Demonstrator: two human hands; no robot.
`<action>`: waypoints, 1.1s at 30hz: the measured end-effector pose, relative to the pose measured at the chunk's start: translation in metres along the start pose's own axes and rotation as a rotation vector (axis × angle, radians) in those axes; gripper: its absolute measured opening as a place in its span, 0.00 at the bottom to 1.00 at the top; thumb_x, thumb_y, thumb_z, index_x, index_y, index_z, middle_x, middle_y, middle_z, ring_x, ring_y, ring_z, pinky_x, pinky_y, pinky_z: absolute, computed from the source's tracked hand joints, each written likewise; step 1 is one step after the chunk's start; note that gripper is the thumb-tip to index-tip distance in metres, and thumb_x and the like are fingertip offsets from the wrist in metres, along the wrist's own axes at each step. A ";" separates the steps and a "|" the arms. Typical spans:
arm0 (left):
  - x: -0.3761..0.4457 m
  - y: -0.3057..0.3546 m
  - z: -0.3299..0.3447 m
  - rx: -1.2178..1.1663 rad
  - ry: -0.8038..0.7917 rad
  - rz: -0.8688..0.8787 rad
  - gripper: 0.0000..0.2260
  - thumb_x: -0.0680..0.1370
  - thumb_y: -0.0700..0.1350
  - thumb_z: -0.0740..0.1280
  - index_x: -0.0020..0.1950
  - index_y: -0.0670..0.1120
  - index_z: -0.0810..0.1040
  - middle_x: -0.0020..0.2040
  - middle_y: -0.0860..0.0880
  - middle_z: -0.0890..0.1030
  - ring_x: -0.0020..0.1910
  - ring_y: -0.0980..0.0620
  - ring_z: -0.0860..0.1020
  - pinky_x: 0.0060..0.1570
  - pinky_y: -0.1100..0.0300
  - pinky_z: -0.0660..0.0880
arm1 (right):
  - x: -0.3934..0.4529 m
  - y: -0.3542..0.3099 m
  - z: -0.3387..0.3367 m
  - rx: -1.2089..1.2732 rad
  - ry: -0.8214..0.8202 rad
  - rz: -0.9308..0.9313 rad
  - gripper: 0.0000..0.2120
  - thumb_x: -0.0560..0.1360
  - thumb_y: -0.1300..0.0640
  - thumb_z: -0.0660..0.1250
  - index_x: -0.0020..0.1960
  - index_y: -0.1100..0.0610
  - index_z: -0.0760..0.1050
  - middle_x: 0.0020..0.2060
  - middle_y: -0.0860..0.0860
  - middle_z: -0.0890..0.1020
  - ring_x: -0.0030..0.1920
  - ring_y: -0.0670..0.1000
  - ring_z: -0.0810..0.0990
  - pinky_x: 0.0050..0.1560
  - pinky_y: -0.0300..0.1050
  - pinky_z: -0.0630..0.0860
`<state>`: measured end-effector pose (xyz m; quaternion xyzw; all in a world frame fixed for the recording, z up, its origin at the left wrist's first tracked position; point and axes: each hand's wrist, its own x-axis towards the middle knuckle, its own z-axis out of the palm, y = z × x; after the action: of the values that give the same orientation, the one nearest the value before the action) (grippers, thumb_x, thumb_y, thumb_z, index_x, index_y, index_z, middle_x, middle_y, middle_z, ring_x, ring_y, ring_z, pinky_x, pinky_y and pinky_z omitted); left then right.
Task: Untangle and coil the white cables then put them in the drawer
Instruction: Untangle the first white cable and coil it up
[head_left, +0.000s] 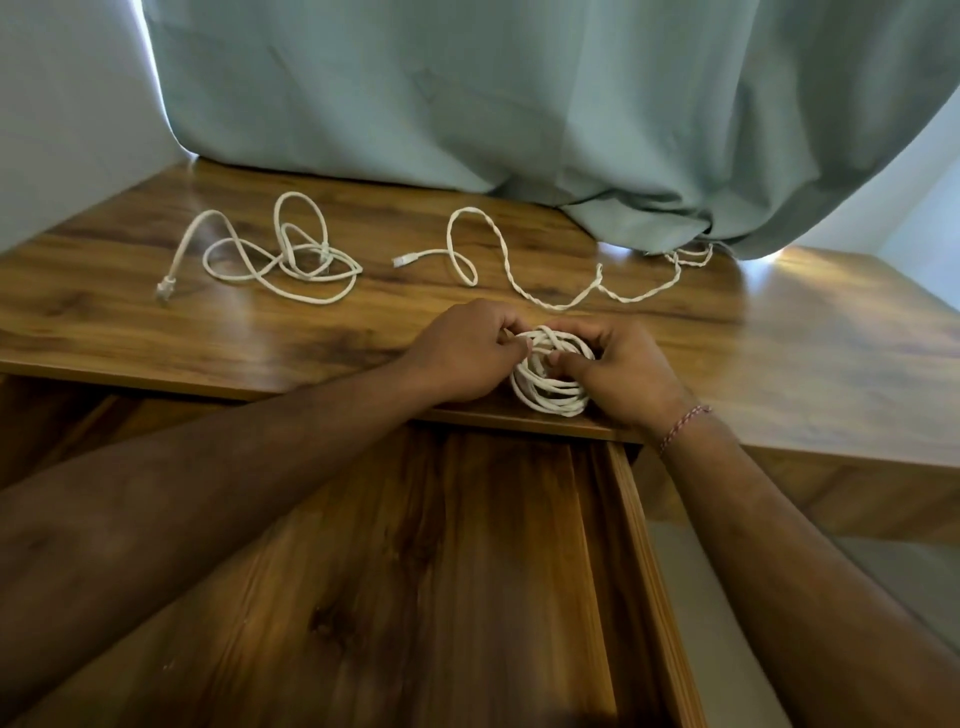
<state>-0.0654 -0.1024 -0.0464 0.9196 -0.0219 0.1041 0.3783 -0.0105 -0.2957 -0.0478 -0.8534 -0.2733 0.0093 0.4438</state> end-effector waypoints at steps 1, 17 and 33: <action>0.005 -0.001 0.002 0.058 0.010 0.008 0.07 0.81 0.52 0.67 0.54 0.55 0.84 0.44 0.57 0.84 0.45 0.59 0.82 0.46 0.55 0.79 | 0.006 0.004 0.000 -0.013 -0.002 0.017 0.15 0.76 0.60 0.75 0.53 0.39 0.85 0.46 0.41 0.88 0.49 0.42 0.86 0.58 0.48 0.82; 0.037 -0.017 0.015 0.204 0.294 0.103 0.17 0.84 0.55 0.56 0.54 0.52 0.82 0.51 0.53 0.81 0.48 0.53 0.78 0.44 0.54 0.74 | 0.025 0.007 0.010 -0.016 0.340 -0.097 0.08 0.82 0.51 0.65 0.54 0.48 0.83 0.47 0.41 0.85 0.50 0.39 0.82 0.54 0.44 0.80; 0.037 -0.021 0.010 -0.102 0.285 0.167 0.14 0.83 0.55 0.60 0.61 0.51 0.80 0.57 0.53 0.81 0.54 0.56 0.78 0.56 0.51 0.78 | 0.026 0.011 0.009 0.095 0.356 -0.115 0.15 0.82 0.47 0.60 0.58 0.51 0.83 0.49 0.49 0.86 0.52 0.50 0.85 0.54 0.58 0.82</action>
<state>-0.0249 -0.0927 -0.0604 0.8701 -0.0495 0.2633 0.4137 0.0144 -0.2820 -0.0559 -0.8025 -0.2381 -0.1543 0.5248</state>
